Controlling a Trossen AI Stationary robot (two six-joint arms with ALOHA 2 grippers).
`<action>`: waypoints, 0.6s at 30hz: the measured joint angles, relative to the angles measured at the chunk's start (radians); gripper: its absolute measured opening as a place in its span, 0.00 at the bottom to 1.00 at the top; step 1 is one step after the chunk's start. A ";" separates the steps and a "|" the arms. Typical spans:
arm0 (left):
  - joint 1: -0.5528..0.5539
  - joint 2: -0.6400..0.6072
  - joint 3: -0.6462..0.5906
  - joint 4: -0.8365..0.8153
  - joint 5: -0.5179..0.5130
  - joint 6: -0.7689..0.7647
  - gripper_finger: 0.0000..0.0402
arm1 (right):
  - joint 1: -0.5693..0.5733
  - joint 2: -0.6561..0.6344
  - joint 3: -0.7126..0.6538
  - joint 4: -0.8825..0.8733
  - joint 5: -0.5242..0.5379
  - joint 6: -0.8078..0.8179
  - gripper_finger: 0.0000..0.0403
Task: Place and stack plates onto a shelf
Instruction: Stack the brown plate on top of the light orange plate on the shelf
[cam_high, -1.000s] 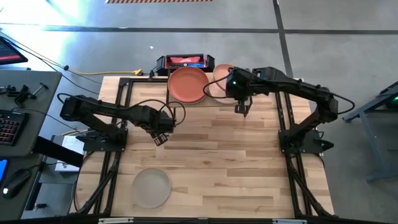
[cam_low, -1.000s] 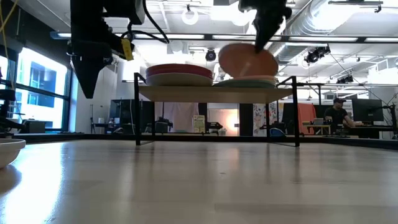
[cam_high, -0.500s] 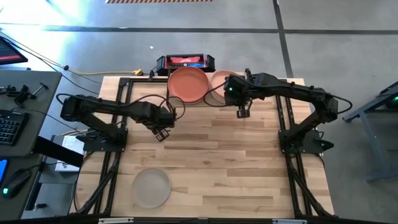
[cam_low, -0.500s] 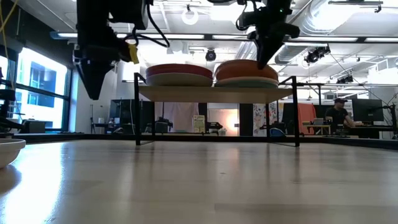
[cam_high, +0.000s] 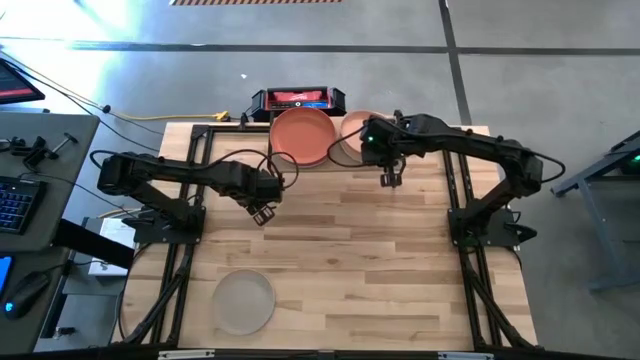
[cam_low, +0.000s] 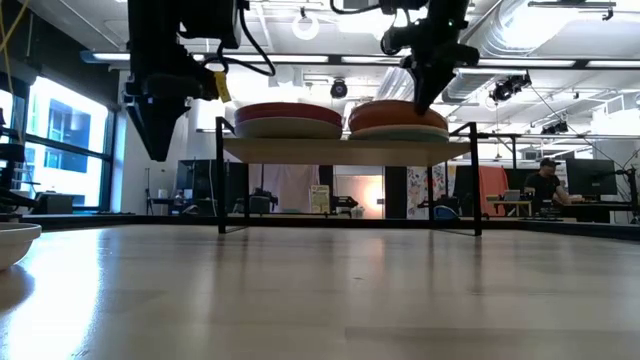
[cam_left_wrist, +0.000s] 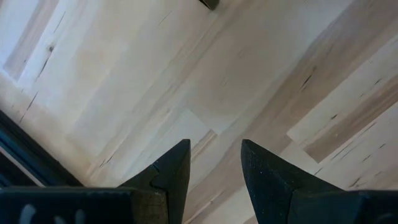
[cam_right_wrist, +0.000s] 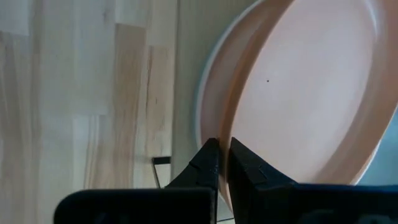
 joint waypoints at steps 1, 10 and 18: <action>0.000 0.000 0.000 0.000 0.000 0.000 0.33 | -0.002 0.006 0.000 0.001 0.008 0.000 0.00; 0.000 0.000 0.000 0.003 0.001 -0.001 0.33 | -0.008 0.061 0.002 -0.015 0.026 -0.018 0.00; 0.000 0.000 0.000 0.003 0.011 0.000 0.33 | 0.001 0.077 0.023 -0.030 0.070 -0.007 0.00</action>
